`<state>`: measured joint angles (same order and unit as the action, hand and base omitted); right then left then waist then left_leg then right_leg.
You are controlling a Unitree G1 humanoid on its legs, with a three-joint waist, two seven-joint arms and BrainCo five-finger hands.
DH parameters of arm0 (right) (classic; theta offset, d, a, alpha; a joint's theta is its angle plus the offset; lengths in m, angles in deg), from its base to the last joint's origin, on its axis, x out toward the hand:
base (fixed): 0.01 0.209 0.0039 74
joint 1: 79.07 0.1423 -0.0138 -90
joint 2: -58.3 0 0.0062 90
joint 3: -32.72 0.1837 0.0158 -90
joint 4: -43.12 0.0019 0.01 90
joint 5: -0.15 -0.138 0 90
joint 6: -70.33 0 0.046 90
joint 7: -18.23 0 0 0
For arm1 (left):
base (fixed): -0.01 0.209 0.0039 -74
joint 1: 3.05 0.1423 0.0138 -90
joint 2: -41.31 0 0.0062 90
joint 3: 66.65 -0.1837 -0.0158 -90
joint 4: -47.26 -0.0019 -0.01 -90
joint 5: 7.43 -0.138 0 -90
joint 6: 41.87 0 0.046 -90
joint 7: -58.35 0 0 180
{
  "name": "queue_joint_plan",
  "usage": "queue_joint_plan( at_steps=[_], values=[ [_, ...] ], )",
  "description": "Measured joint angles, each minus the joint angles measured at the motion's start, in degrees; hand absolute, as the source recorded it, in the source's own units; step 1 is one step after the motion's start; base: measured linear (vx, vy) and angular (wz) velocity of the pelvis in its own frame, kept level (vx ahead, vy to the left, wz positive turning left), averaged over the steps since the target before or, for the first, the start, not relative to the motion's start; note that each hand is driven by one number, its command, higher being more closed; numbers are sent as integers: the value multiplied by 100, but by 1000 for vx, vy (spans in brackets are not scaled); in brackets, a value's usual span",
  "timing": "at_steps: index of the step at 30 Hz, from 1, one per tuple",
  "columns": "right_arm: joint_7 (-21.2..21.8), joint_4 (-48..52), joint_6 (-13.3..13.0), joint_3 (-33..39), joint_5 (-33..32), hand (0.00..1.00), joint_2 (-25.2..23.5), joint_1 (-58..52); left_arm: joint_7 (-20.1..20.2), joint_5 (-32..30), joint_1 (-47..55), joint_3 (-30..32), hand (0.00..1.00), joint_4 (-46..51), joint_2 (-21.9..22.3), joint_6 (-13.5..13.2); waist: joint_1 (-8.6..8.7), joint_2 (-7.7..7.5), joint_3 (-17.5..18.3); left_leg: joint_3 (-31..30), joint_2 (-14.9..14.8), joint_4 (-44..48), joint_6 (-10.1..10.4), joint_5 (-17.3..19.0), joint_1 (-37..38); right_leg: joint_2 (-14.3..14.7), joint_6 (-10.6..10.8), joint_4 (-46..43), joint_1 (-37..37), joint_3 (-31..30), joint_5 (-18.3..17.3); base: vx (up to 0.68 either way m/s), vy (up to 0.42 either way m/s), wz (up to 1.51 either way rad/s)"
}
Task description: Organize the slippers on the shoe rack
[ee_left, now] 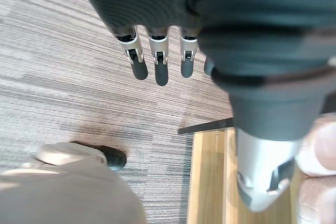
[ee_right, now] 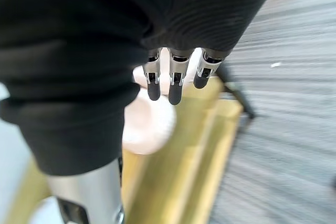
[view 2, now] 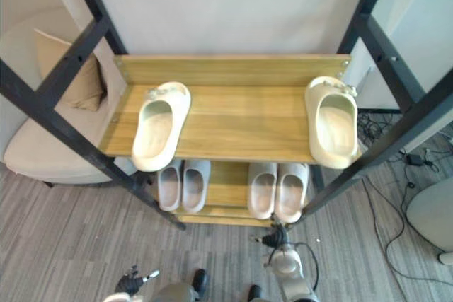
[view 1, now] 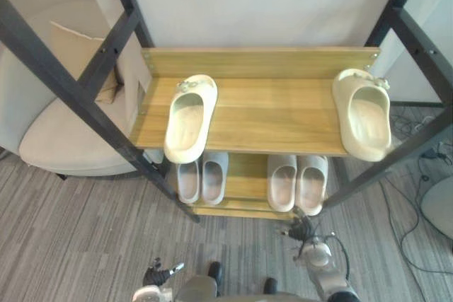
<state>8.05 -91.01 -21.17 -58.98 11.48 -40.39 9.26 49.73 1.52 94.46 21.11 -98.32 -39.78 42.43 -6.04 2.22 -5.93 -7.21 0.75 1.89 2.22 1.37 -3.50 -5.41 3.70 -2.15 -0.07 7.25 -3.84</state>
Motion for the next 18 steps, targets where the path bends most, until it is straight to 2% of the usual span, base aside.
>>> queue_joint_plan(
  at_steps=[6, 9, 11, 14, 18],
  values=[
    [-10, -567, 65, 179, 0, 0, 3, -199, -4, -137, 0, -522, 0, 374, -118, -17, 65, 2, 54, -114, 18, -333, 7, -158, 274, -13, 38, 83, 168, 48, 21, -69, 15, 7],
    [-10, -699, 67, 306, -3, 0, -3, -268, 8, -195, -2, -1067, 0, 893, -96, -22, 86, 21, 84, -150, 45, -405, -19, -198, 329, -41, 64, 136, 230, 94, 29, -26, 18, 8],
    [-28, -737, 61, 431, -7, 0, 1, -406, 143, -221, 17, -1750, 0, 1670, -41, -60, 172, 33, 136, -268, 96, -480, -13, -265, 338, -77, 81, 133, 246, 159, 20, 19, 23, 17],
    [-56, -909, 43, 530, -17, 0, -26, -449, 288, -219, 63, -2161, 0, 2485, -56, -149, 265, 20, 153, -288, 109, -484, -21, -267, 366, -84, 76, 134, 291, 159, 21, 44, 13, 8],
    [-110, -983, 42, 678, -7, 0, 6, -473, 568, -148, 29, -2657, 0, 3489, -172, -325, 290, 68, 203, -278, 109, -477, -47, -275, 386, -78, 70, 128, 316, 138, 20, 60, -3, -2]
  ],
)
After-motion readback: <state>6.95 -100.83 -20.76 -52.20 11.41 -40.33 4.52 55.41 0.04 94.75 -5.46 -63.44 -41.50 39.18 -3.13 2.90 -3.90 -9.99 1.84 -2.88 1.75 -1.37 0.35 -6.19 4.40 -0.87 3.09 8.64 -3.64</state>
